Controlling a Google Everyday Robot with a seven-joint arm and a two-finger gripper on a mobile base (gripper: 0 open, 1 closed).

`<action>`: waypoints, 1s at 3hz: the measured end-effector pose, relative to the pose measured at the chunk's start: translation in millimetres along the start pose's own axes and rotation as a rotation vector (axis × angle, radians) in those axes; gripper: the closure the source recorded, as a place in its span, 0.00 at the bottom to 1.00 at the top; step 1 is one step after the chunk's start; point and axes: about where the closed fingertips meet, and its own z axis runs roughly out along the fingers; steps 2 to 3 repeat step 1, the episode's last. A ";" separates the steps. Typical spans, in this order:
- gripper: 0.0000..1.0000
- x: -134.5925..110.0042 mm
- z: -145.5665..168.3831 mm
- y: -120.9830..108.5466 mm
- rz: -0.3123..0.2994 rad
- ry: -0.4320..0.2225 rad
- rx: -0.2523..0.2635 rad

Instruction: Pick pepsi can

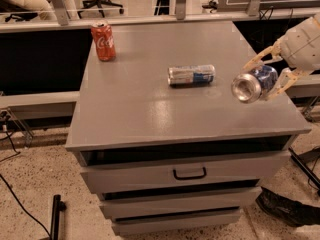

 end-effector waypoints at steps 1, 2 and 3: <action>1.00 -2.7 -3.8 -9.2 -0.007 -0.007 0.031; 1.00 -2.7 -3.8 -9.2 -0.007 -0.007 0.031; 1.00 -2.7 -3.8 -9.2 -0.007 -0.007 0.031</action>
Offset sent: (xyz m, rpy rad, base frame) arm 0.0000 0.0000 0.0000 0.0000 0.0000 0.0000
